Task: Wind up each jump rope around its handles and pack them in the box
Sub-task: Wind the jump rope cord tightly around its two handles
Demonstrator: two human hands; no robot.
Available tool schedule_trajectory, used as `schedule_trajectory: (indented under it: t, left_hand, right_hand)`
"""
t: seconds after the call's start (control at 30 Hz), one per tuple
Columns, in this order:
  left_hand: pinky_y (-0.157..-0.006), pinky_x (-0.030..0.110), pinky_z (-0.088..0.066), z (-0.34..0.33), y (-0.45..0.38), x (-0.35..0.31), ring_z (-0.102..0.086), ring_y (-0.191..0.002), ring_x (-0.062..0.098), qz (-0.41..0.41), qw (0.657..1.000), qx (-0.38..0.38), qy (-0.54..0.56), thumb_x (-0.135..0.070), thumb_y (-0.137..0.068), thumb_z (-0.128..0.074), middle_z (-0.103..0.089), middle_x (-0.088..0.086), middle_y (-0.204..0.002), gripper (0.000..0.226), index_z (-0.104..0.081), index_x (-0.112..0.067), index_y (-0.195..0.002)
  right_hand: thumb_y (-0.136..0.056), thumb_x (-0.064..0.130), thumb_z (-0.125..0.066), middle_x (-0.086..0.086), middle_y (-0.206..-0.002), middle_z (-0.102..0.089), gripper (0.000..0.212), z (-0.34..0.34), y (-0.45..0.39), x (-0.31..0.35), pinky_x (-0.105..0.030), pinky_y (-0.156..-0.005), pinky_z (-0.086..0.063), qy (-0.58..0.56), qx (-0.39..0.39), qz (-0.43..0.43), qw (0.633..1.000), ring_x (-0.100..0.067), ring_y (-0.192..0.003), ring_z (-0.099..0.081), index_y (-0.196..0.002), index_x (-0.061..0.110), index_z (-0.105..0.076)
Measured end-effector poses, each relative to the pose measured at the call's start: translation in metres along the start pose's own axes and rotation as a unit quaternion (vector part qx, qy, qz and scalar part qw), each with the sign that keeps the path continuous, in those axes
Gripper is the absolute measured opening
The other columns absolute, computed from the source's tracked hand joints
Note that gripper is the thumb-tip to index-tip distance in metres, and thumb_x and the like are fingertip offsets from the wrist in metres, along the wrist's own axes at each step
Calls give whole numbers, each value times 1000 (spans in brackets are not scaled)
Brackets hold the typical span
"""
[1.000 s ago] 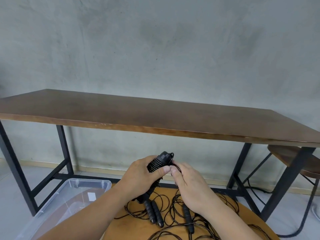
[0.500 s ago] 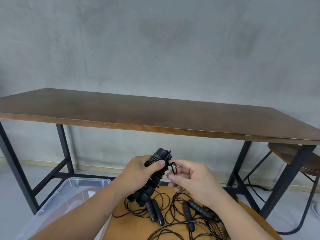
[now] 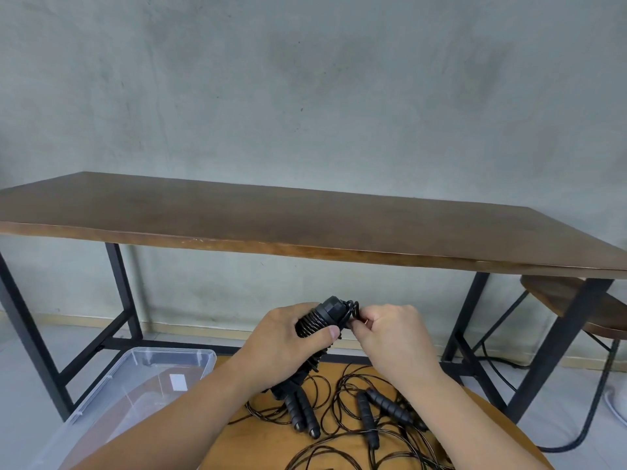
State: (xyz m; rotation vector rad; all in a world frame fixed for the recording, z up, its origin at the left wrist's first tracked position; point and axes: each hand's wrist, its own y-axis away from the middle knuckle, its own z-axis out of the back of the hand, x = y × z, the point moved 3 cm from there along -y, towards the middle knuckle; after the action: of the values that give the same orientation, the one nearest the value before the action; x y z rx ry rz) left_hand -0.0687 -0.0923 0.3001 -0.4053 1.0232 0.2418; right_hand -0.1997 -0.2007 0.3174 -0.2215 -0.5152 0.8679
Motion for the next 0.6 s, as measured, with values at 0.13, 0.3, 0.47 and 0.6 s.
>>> schedule_trajectory:
  t: [0.13,0.3,0.47,0.6]
  left_hand:
    - [-68,33,-58,-5,1,1,-64,-73,13,-23,999,-5,-38,-43,-90,-66,-65,-5,-78,17,-61,-45,-105]
    - [-67,26,-56,-10,4,-1,-66,-74,12,-25,999,-22,-23,-42,-90,-65,-66,-5,-80,17,-62,-42,-107]
    - [-64,30,-59,-14,5,-1,-70,-72,19,-15,999,-19,32,-38,-90,-67,-68,6,-81,10,-66,-38,-100]
    - [-63,23,-52,-17,7,2,-61,-66,7,-24,999,-17,-13,-42,-90,-65,-67,3,-81,9,-64,-41,-100]
  right_hand:
    - [-99,34,-49,4,-90,-72,25,0,1,5,-26,-70,-49,87,-17,11,996,-16,-81,-64,-104,24,-71]
    - [-99,29,-48,2,-99,-72,25,1,2,8,-24,-73,-45,119,-27,18,992,-18,-90,-66,-113,21,-67]
    - [-97,23,-50,-1,-97,-71,21,1,3,8,-27,-72,-43,151,-4,13,989,-22,-89,-65,-110,20,-67]
    - [-99,18,-46,-1,-102,-70,22,4,5,11,-26,-75,-43,186,16,28,982,-20,-92,-64,-113,20,-63]
